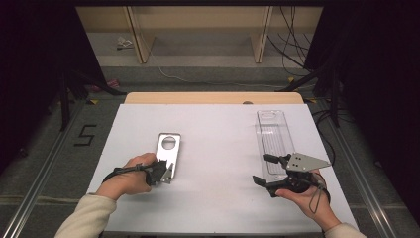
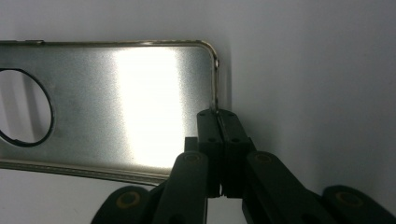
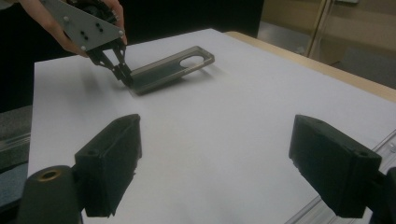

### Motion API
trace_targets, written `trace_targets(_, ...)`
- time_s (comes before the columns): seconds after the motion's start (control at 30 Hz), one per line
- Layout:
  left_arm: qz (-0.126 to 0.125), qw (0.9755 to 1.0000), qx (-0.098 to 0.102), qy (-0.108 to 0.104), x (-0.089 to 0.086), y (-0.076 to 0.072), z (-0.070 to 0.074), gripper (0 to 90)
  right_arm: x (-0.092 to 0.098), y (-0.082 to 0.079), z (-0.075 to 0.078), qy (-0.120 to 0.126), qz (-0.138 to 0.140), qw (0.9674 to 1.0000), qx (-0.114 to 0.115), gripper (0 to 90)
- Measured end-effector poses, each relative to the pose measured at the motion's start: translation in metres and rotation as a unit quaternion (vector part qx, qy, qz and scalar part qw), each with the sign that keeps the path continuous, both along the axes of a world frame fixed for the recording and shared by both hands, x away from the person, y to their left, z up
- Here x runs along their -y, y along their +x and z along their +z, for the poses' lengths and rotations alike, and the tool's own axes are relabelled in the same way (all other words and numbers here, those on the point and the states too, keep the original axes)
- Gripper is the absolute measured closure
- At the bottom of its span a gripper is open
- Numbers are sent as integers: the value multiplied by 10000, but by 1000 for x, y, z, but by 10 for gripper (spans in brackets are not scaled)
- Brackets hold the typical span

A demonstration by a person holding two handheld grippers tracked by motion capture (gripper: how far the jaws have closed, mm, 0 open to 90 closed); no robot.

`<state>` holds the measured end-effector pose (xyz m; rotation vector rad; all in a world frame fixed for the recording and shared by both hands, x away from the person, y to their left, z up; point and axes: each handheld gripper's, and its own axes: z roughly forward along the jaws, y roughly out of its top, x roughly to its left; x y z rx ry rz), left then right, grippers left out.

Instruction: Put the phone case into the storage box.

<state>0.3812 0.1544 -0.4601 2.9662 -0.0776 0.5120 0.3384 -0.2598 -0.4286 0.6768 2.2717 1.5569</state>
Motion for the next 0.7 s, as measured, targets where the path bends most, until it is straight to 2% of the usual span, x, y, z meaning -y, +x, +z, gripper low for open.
trace_targets(0.33,51,9986,422,-326,11,-11,14,888,0,0,0,12,-4,10000,2,179)
trace_targets(0.53,100,9974,536,-478,15,-16,21,888,-1,0,0,147,-18,9999,-9,188)
trace_targets(0.7,92,9971,535,-537,18,-20,25,888,-2,0,1,194,-37,9998,-31,186)
